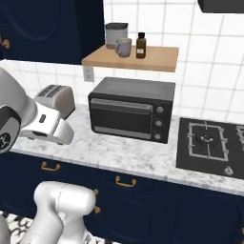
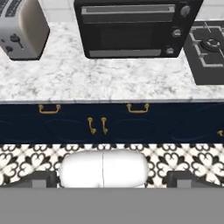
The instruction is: Gather all objects into one cabinet and sort the glasses and bowls to opposite sides.
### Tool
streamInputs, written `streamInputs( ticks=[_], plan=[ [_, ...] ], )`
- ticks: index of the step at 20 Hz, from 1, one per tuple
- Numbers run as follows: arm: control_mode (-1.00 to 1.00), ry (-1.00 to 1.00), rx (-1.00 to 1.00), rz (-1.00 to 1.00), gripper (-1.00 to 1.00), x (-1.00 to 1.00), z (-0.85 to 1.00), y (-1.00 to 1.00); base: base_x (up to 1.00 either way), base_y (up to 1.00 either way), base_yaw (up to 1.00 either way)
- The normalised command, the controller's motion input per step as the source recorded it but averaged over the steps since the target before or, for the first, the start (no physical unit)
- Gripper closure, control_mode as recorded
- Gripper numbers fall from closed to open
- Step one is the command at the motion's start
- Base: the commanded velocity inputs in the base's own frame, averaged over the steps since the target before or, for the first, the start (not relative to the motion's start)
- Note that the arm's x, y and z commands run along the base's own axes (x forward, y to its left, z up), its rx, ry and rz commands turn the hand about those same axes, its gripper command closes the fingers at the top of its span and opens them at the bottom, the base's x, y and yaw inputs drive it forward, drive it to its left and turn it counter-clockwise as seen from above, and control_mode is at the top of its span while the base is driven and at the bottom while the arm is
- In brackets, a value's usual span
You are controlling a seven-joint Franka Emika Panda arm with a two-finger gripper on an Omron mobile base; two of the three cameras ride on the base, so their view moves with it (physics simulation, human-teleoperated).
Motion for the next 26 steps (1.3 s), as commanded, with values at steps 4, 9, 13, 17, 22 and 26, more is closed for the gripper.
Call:
streamInputs(
  ticks=[4, 9, 13, 17, 22, 26],
  plan=[
    [1.00, 0.00, 0.00, 0.00, -1.00, 0.00, 0.00, 0.00, 0.40, -0.51, -0.13],
    [1.00, 0.00, 0.00, 0.00, -1.00, 0.00, 0.00, 0.00, 0.46, -0.21, -0.11],
    [1.00, 0.00, 0.00, 0.00, -1.00, 0.00, 0.00, 0.00, 0.48, 0.00, -0.10],
    [-1.00, 0.00, 0.00, 0.00, -1.00, 0.07, 0.00, 0.09, 0.16, 0.07, 0.00],
    [-1.00, -0.32, 0.01, 0.00, -1.00, 0.00, 0.62, 0.21, 0.00, 0.00, 0.00],
    [-1.00, -0.43, 0.03, 0.00, -1.00, 0.01, 0.58, 0.08, 0.00, 0.00, 0.00]
  ],
)
